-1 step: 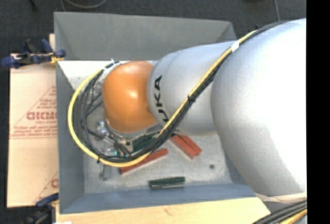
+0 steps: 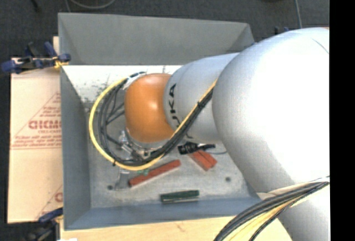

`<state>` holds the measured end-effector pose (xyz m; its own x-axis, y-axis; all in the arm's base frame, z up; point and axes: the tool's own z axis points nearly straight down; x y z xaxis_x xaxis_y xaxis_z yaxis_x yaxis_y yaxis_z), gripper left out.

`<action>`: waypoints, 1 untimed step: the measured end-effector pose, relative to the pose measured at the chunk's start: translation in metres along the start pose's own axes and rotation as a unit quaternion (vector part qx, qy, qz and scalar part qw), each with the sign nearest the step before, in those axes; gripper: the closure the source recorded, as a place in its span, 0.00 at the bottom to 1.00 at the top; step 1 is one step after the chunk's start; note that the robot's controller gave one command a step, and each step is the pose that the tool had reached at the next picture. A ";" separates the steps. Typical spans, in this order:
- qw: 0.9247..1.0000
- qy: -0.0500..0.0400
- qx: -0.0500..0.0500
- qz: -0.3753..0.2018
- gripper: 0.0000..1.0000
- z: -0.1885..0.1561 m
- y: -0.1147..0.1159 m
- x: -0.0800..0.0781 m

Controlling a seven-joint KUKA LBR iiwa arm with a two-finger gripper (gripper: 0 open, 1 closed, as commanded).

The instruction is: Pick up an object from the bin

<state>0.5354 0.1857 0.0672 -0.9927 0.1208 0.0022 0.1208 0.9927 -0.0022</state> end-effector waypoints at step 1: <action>0.997 -0.001 -0.001 0.077 0.00 -0.003 -0.047 0.044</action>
Offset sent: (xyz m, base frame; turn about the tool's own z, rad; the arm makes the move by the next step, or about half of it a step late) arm -0.0490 -0.0406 0.0028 0.1551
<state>0.4865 0.1440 0.0699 -0.9624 0.2715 0.0004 0.2715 0.9624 -0.0001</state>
